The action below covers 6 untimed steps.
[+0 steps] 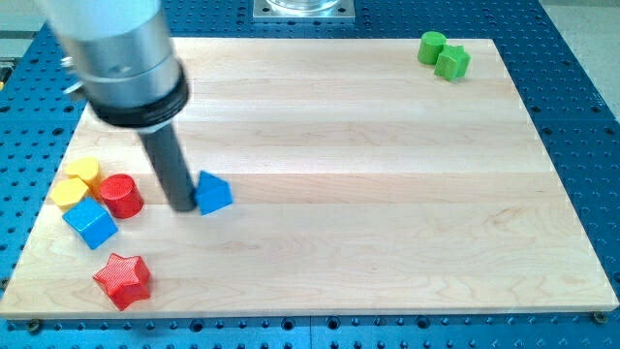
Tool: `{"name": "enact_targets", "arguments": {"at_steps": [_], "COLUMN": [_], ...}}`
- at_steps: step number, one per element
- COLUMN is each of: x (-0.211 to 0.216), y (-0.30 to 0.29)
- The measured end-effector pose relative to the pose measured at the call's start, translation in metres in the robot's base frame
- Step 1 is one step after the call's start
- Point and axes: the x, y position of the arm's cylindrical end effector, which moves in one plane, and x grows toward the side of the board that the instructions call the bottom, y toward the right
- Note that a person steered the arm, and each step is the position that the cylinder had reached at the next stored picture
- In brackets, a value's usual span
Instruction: Move the red circle towards the top
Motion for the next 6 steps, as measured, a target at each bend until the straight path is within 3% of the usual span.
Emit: {"name": "enact_targets", "arguments": {"at_steps": [1, 2, 6], "x": [0.018, 0.066, -0.008], "y": [0.000, -0.044, -0.084]}}
